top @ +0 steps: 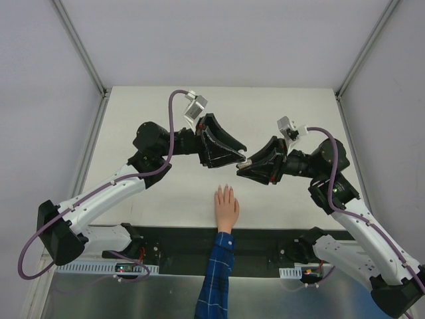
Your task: Paint the nails
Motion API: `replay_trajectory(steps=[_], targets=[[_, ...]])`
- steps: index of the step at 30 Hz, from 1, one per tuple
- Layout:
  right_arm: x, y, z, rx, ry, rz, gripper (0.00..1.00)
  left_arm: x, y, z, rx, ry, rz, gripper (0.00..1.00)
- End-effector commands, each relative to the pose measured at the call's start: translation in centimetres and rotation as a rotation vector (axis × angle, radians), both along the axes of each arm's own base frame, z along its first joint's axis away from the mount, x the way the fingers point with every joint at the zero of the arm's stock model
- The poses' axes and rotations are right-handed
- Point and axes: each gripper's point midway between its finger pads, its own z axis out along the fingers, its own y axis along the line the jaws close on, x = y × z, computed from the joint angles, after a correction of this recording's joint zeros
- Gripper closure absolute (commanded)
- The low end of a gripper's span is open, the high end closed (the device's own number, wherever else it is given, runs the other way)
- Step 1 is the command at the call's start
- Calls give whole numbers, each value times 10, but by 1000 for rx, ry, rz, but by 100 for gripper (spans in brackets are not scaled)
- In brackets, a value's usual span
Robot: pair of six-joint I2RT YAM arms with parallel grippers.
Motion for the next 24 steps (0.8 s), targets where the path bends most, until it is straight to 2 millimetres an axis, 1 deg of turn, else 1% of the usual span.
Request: replay_trajectory(steps=[1,4,7,9,10,11,12,13,14,15,16,17,18,19,20,21,22,23,24], targets=[[2,-2,22,53,-93,-17,100,2,2,25,-45,-45,3,59],[4,-2,22,56,-99,-30,100,3,0,23,-34,-32,-1,59],[5,-3,25,63,-106,-47,100,4,-2,20,-22,-16,2,63],[11,-5,24,58,-111,-88,100,5,-3,21,-14,-17,6,74],[16,-6,21,49,-102,-117,100,6,-4,17,6,-5,9,78],[18,-7,21,44,-106,-137,100,9,-5,19,15,2,34,85],[22,-8,22,36,-119,-163,100,13,-6,16,32,-18,61,89],[34,-11,16,12,-90,-238,100,12,-11,4,89,16,73,93],[42,-13,13,-7,-83,-293,100,19,-11,11,90,11,135,100],[46,-19,16,-18,-103,-353,100,27,-14,9,111,-21,202,100],[63,-26,6,-75,-122,-496,100,24,-19,4,147,-13,240,100],[69,-32,2,-111,-136,-578,100,26,-21,-1,202,3,298,100],[73,-39,2,-130,-158,-655,100,60,-14,-5,233,44,533,100],[83,-51,0,-167,-187,-815,100,60,-18,-1,245,81,601,100],[87,-57,1,-178,-197,-892,100,73,-9,-23,341,148,719,100],[90,-61,-1,-194,-202,-958,100,92,3,-27,351,232,875,100],[93,-69,1,-202,-204,-1055,100,99,3,-23,362,260,935,100],[97,-69,-6,-255,-235,-1088,100,97,4,-33,416,274,962,100],[97,-68,-2,-242,-242,-1109,100,102,5,-33,417,285,1009,100]])
